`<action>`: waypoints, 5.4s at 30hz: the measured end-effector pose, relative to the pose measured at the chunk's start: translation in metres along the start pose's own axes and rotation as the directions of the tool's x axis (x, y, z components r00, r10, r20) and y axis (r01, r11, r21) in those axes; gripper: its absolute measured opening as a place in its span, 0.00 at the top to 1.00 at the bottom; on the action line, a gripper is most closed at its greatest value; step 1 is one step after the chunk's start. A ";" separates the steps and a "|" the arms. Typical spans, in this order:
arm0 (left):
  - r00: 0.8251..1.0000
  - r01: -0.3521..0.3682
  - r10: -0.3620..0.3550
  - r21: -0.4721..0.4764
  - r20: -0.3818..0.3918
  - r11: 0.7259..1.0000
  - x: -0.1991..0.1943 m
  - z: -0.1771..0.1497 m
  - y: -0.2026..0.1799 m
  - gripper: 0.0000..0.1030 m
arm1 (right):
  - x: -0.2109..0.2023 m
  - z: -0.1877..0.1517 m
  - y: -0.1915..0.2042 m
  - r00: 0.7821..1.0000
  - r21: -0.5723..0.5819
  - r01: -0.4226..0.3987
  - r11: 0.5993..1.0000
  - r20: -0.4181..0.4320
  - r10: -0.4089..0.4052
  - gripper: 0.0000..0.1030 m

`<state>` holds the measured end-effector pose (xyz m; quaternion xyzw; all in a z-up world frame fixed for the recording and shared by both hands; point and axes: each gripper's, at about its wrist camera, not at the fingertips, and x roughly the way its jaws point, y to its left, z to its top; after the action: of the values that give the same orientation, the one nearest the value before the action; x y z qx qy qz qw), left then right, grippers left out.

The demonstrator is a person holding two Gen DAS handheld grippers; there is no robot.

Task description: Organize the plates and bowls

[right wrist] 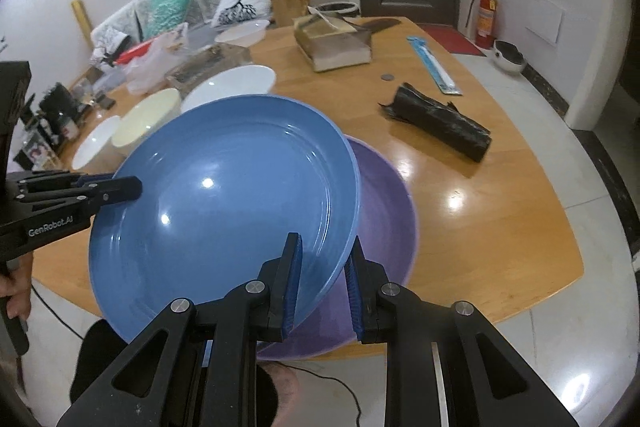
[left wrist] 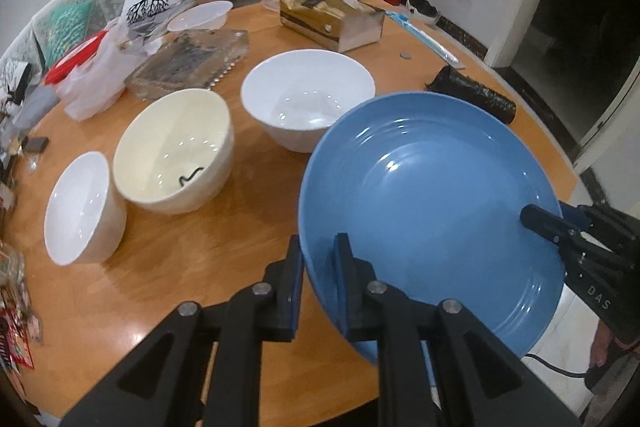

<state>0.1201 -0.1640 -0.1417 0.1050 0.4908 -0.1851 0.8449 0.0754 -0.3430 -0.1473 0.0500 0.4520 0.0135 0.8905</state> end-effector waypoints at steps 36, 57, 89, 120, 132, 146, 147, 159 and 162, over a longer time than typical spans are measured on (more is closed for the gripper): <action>0.991 -0.106 0.121 0.216 -0.058 0.971 0.050 0.015 -0.050 0.84 | 0.029 -0.001 -0.006 0.962 -0.119 0.229 0.966 -0.124 -0.243 0.76; 0.983 -0.067 0.046 0.112 0.176 0.991 -0.039 0.025 0.033 0.20 | -0.025 0.024 0.071 0.976 -0.239 0.190 0.952 0.153 -0.156 0.19; 0.998 0.006 0.007 -0.213 0.057 0.977 -0.007 -0.008 0.298 0.62 | 0.094 0.042 0.306 0.964 -0.466 -0.236 0.853 0.002 0.267 0.15; 1.000 0.010 -0.012 -0.178 -0.009 0.984 0.034 -0.012 0.296 0.93 | 0.125 0.055 0.323 0.961 -0.462 -0.242 0.853 0.010 0.278 0.24; 0.999 0.019 -0.025 -0.194 -0.025 0.981 0.031 -0.019 0.296 0.93 | 0.127 0.046 0.329 0.966 -0.516 -0.226 0.826 -0.012 0.257 0.24; 0.999 0.012 -0.020 -0.185 -0.041 0.983 0.046 -0.005 0.297 0.89 | 0.141 0.055 0.336 0.972 -0.485 -0.215 0.847 -0.020 0.235 0.15; 0.999 0.008 -0.016 -0.179 -0.043 0.984 0.046 -0.005 0.297 0.89 | 0.141 0.056 0.335 0.970 -0.474 -0.223 0.852 -0.024 0.240 0.15; 1.000 -0.011 0.010 -0.148 -0.005 0.989 0.009 -0.010 0.290 0.89 | 0.119 0.058 0.339 0.963 -0.479 -0.234 0.846 0.009 0.271 0.16; 0.999 -0.026 0.029 -0.137 0.018 0.990 -0.009 -0.005 0.285 0.89 | 0.102 0.063 0.336 0.957 -0.476 -0.236 0.848 0.037 0.287 0.16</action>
<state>0.2308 0.0989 -0.1378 0.0517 0.4922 -0.1406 0.8575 0.1940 -0.0065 -0.1583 -0.1037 0.3762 0.2400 0.8889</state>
